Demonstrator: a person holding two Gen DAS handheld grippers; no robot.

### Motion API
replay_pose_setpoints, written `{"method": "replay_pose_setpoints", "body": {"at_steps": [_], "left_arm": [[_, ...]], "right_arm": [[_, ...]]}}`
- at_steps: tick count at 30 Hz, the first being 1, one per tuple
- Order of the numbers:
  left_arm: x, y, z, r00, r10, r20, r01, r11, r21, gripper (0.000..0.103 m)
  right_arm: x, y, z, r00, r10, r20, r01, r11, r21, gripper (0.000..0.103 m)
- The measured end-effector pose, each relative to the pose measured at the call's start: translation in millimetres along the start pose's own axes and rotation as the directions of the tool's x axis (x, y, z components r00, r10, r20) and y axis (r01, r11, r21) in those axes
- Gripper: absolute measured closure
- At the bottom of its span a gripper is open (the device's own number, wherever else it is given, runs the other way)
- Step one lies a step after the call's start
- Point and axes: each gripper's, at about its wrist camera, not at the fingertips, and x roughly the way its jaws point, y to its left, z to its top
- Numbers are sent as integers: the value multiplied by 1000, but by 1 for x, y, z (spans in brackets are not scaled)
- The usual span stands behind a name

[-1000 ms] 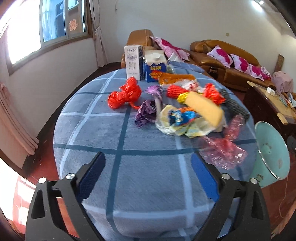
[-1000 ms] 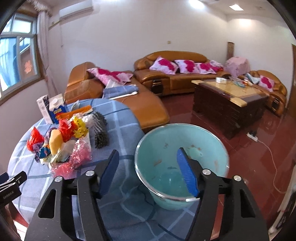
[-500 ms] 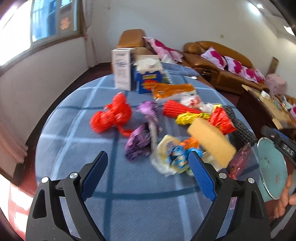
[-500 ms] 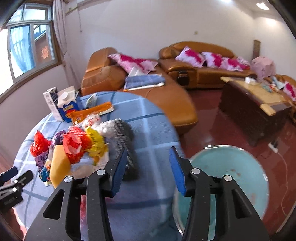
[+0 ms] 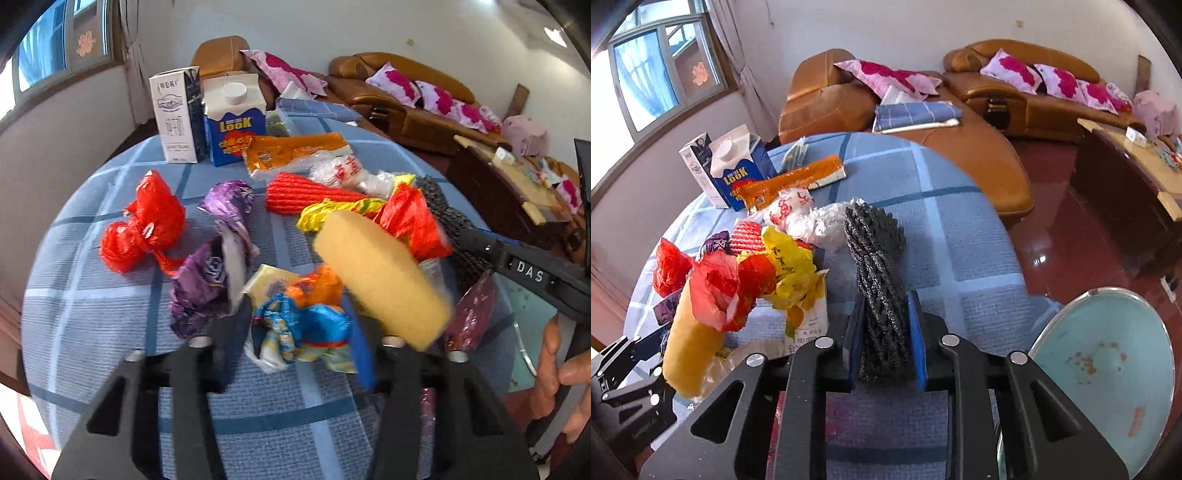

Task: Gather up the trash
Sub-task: 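Grasp the black mesh scrubber with the right tool while the left tool grasps the blue candy wrapper, then drop the black scrubber into the light-blue bucket with the right tool while the left drops the blue wrapper in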

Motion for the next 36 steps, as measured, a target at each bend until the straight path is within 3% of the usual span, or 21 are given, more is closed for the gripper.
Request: {"method": "replay_pose_setpoints", "body": {"at_steps": [3, 10, 17, 24, 28, 36], "left_arm": [[-5, -1, 2, 1000, -12, 15, 12, 1000, -4, 74], [-43, 3, 9, 991, 27, 132, -25, 1000, -16, 76], [-79, 10, 8, 955, 185, 233, -180, 983, -45, 76], [-111, 21, 1, 932, 243, 268, -206, 966, -159, 76], [-124, -2, -9, 935, 202, 292, -175, 978, -116, 76], [-114, -61, -25, 972, 54, 230, -52, 999, -15, 76]], "right_arm": [[-17, 2, 0, 998, 5, 63, -5, 1000, -5, 82], [-71, 3, -1, 977, -17, 212, 13, 1000, 18, 82], [-91, 6, -24, 975, -38, 221, 37, 999, 8, 82], [-123, -6, -41, 961, -57, 272, 45, 998, 50, 82], [-142, -15, -54, 948, -94, 304, 75, 995, 71, 82], [-163, -51, -80, 940, -183, 289, 146, 978, 146, 82]]}}
